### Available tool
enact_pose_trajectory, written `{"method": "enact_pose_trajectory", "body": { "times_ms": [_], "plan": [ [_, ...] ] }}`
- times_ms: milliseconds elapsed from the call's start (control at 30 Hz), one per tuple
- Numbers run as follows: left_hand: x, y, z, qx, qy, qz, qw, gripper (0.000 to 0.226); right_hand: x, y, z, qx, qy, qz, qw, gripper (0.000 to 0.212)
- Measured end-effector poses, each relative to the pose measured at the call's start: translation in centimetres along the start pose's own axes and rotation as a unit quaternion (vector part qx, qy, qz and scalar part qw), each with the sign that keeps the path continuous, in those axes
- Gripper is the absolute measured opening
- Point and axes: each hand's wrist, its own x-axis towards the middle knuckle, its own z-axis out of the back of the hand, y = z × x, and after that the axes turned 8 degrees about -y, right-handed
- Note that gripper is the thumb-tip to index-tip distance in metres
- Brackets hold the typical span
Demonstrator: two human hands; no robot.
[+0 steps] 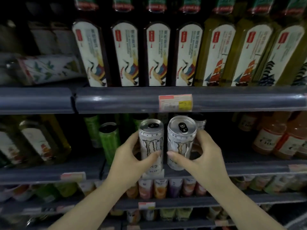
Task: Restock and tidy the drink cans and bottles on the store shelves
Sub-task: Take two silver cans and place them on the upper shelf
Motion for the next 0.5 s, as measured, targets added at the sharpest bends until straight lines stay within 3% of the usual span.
{"method": "enact_pose_trajectory", "body": {
  "times_ms": [267,500],
  "plan": [
    [-4.1,-3.6,11.3,-0.037,-0.098,0.011,0.994,0.052,-1.0,9.2,-4.9,0.152,0.089,0.032,0.984,0.054],
    [-4.5,-7.7,21.1,-0.038,-0.145,-0.052,0.987,0.04,0.5,17.6,-10.6,0.254,0.151,0.057,0.954,0.048]
  ]
}}
